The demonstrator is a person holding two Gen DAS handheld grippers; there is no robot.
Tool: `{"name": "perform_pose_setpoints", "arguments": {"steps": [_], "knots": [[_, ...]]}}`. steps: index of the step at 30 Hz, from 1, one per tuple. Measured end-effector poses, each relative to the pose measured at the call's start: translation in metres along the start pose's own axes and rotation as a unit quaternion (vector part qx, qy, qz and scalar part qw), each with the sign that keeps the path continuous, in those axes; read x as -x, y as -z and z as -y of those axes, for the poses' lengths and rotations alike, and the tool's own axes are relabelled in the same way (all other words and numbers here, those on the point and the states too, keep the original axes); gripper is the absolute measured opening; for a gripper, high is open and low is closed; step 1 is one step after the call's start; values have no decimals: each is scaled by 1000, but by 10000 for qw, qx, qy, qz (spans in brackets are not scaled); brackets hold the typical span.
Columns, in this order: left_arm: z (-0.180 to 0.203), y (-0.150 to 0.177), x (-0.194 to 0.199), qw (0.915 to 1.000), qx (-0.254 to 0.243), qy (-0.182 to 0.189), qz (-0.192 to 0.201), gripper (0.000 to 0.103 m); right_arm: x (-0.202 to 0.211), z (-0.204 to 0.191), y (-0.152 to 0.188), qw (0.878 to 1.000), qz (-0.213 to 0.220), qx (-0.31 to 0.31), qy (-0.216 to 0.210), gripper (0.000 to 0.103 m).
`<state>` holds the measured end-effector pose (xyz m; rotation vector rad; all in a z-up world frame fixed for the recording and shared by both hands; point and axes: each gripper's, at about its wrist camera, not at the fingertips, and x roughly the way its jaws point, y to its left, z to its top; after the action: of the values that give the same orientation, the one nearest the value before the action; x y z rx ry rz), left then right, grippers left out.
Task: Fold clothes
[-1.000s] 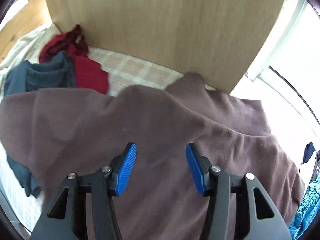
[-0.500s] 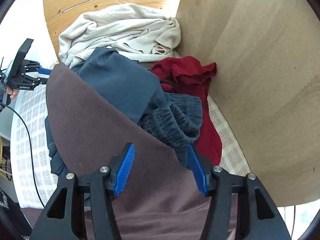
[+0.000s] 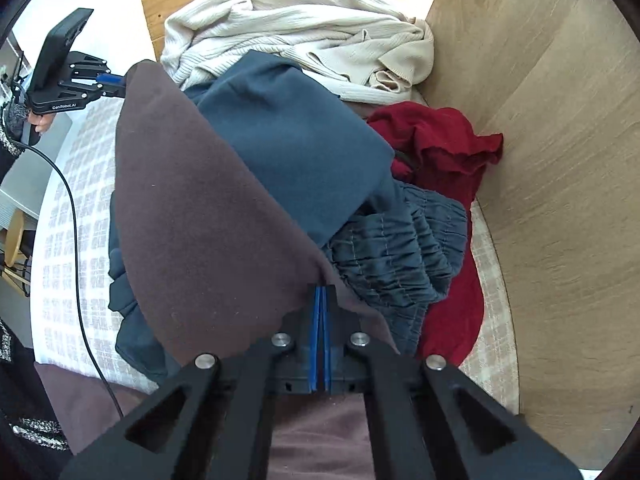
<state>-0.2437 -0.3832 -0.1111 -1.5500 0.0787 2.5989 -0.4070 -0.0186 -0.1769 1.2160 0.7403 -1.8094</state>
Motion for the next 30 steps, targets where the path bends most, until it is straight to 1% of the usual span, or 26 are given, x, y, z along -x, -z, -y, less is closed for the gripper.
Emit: {"name": "perform_pose_setpoints", "arguments": {"steps": [4,6,7,9,10,11,15,18,19,20,21,23,25,28,30], "knots": [[13,6,37,9992,-265,-230,169,11,40,-15,9,9991,392,109,117,1],[23,11,59,9982,-429,-340,245,10,57,-17,12,9989,452,68,-63,1],[28,14,70,9975,-510,-395,283,10,62,-17,12,9986,511,114,-85,3],[37,19,92,9959,-666,-506,358,10,60,-21,9,9978,547,341,132,31],[38,21,102,9951,-710,-562,390,11,54,-23,5,9973,566,452,111,54],[38,21,108,9946,-741,-601,402,11,48,-25,1,9967,582,561,86,58],[38,13,116,9925,-956,-674,343,10,13,-27,-19,9955,363,865,-108,58],[39,11,115,9928,-920,-706,285,10,-15,-27,-29,9947,81,1025,-95,57],[38,13,115,9931,-898,-716,252,10,-22,-26,-30,9952,-76,948,-248,48],[37,15,114,9933,-877,-727,218,10,-27,-24,-30,9951,-235,872,-390,8],[36,16,114,9934,-856,-737,185,10,-28,-26,-28,9949,-390,831,-421,5],[34,20,113,9937,-813,-758,118,10,-10,-38,-18,9935,-278,1052,-332,4],[35,23,112,9937,-824,-754,38,10,16,-47,-6,9939,-91,1055,-320,4],[45,33,121,9927,-919,-777,-70,10,67,-51,7,9940,381,1007,-196,4],[55,40,137,9918,-985,-799,-154,10,97,-48,11,9937,679,882,-141,4]]}}
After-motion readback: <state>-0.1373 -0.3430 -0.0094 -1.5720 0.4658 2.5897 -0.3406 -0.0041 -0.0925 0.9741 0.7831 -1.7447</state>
